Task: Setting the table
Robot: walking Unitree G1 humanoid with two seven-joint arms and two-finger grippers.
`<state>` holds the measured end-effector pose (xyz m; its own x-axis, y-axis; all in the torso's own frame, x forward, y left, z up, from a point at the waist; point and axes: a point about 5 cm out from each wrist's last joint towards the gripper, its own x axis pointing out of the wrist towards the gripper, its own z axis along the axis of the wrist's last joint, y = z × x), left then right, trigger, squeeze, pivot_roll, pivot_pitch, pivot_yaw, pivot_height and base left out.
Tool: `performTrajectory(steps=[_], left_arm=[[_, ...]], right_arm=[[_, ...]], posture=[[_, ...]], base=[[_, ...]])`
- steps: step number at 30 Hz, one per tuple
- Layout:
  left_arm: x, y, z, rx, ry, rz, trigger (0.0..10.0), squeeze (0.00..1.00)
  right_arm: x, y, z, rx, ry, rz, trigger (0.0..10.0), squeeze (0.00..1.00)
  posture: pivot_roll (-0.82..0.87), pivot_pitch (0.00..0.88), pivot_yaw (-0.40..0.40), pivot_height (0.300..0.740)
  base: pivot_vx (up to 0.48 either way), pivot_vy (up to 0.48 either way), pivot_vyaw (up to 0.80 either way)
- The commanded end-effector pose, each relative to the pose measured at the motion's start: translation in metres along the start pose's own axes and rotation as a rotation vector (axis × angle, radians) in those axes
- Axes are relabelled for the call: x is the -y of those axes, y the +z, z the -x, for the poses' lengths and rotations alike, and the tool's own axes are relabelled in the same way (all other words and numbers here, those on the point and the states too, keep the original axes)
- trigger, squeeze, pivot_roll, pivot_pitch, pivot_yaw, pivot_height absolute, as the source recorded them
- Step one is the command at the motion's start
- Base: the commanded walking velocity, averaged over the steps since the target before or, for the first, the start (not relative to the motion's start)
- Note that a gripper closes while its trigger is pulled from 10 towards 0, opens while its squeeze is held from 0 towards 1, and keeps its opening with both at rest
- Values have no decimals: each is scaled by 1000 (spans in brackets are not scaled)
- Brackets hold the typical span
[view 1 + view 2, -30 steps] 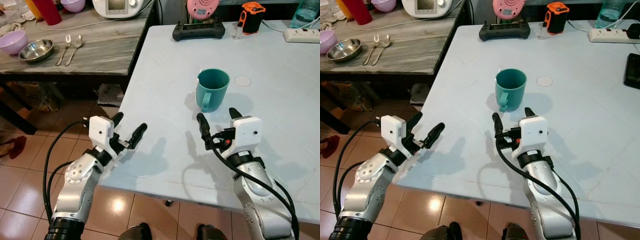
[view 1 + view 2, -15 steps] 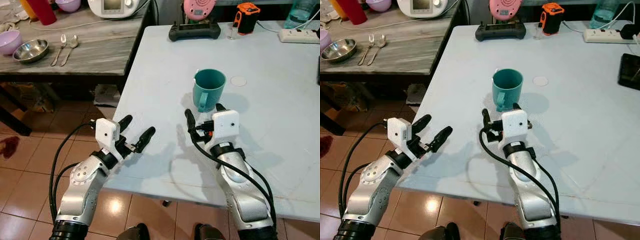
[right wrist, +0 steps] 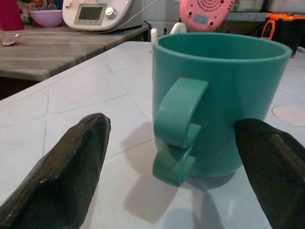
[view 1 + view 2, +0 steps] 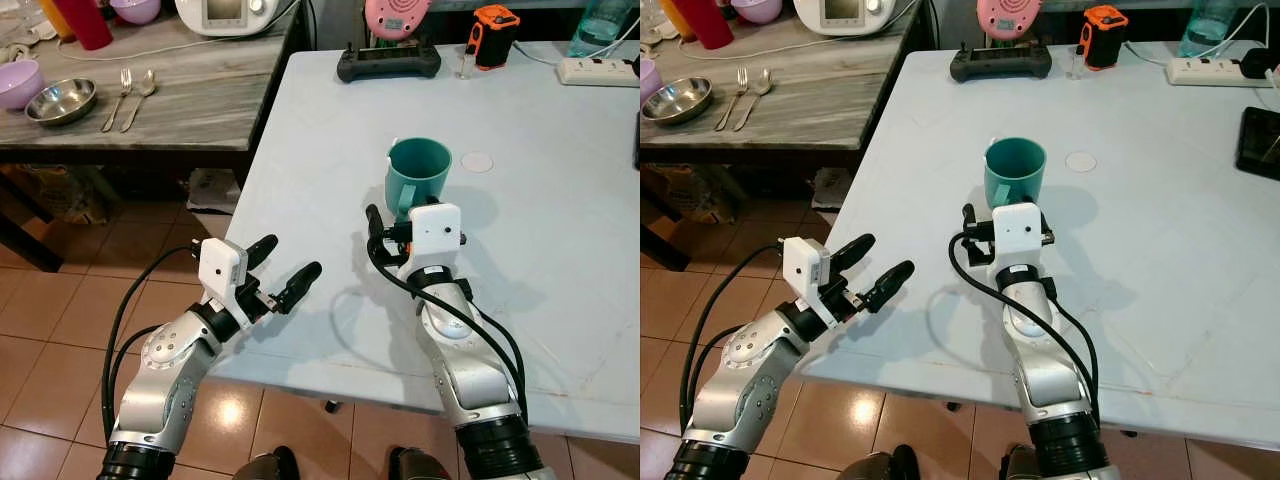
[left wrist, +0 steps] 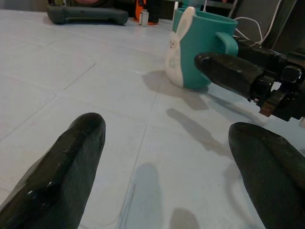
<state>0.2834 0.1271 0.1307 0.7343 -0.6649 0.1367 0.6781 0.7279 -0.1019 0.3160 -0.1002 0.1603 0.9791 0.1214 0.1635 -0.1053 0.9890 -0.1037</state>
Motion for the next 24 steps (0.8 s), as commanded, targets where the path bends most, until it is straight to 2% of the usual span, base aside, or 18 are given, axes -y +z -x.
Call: performTrajectory(steps=[1,3,5,6,16,21,24], left_arm=[[1,0,4,-13,-7,-9,10000,0],[1,0,4,-13,-6,-8,10000,0],[0,0,4,-14,-3,-6,10000,0],[0,0,4,-14,-3,-6,10000,0],[0,1,1,-17,-16,-6,10000,0],[1,4,-3,-15,-43,-5,10000,0],[2,5,-4,-14,-61,-4,10000,0]], right_arm=[[1,0,0,4,-24,-1,10000,0],[3,0,0,4,-37,4,10000,0],[17,-2,2,-3,-95,19,10000,0],[17,-2,2,-3,-95,19,10000,0],[56,-9,17,-16,-231,75,10000,0],[68,-7,19,-5,-261,91,10000,0],[67,-5,19,4,-239,84,10000,0]], posture=[[-140,177,119,740],[-140,176,120,740],[-144,174,123,740],[-144,174,123,740],[-162,170,140,740],[-172,169,155,740],[-173,169,157,740]], base=[[0,0,0],[0,0,0],[0,0,0],[0,0,0],[0,0,0],[0,0,0],[0,0,0]])
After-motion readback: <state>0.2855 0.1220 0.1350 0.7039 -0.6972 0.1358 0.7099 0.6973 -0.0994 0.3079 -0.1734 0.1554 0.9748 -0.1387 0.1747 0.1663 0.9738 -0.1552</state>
